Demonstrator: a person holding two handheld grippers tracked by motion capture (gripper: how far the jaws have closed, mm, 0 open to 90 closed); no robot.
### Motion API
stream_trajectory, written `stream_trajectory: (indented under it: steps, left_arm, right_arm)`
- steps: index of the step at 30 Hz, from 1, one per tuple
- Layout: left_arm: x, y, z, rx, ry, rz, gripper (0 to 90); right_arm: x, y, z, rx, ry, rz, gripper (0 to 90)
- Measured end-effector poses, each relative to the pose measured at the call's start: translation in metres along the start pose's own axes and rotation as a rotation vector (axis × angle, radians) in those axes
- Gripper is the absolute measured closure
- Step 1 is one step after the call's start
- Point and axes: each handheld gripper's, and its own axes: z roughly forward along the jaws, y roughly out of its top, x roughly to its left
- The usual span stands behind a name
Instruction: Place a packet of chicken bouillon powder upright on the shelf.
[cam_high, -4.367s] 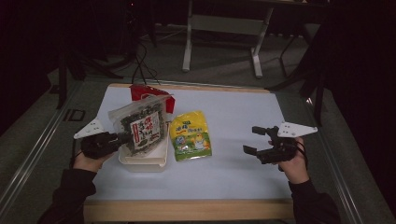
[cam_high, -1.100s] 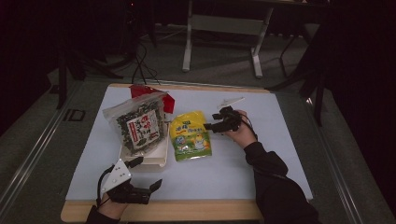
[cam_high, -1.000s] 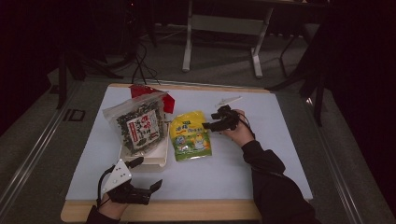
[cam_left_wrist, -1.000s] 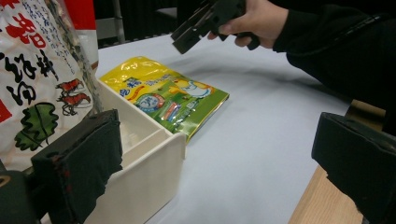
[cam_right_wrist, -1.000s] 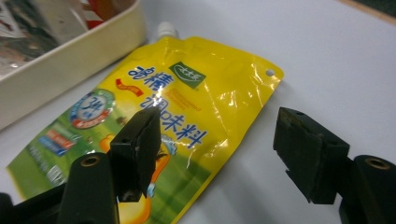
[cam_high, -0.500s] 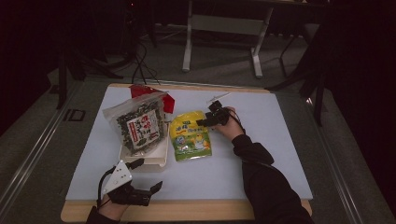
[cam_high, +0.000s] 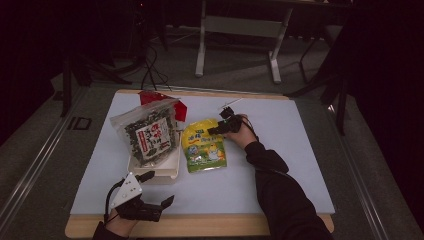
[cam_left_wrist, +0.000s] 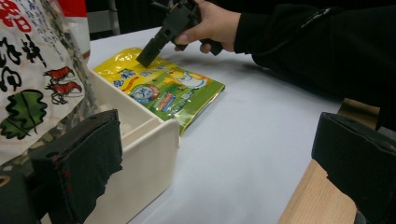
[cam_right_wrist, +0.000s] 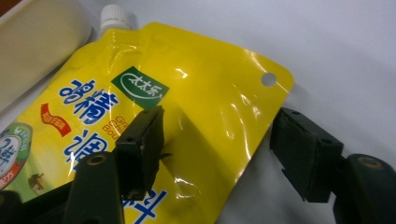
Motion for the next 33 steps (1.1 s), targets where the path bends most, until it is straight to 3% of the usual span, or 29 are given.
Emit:
stream_trajectory:
  steps: [3,9,13,21,33]
  left_arm:
    - [0.001,0.0,0.0,-0.001,0.0,-0.003,3.0]
    - [0.001,0.0,0.0,0.001,-0.002,-0.002,3.0]
    - [0.001,0.0,0.0,-0.001,-0.002,-0.004,3.0]
    - [0.001,0.001,0.0,-0.004,-0.001,0.0,3.0]
    - [0.0,0.003,0.0,-0.011,0.003,-0.002,3.0]
  right_arm:
    - [0.001,0.002,-0.001,0.008,0.004,-0.024,51.3]
    - [0.006,0.005,-0.007,0.02,0.01,-0.051,87.8]
    - [0.013,0.005,-0.011,0.03,-0.031,-0.103,90.0]
    - [0.023,0.002,-0.033,0.005,-0.075,-0.159,90.0]
    - [0.048,-0.006,-0.083,-0.099,-0.084,-0.228,90.0]
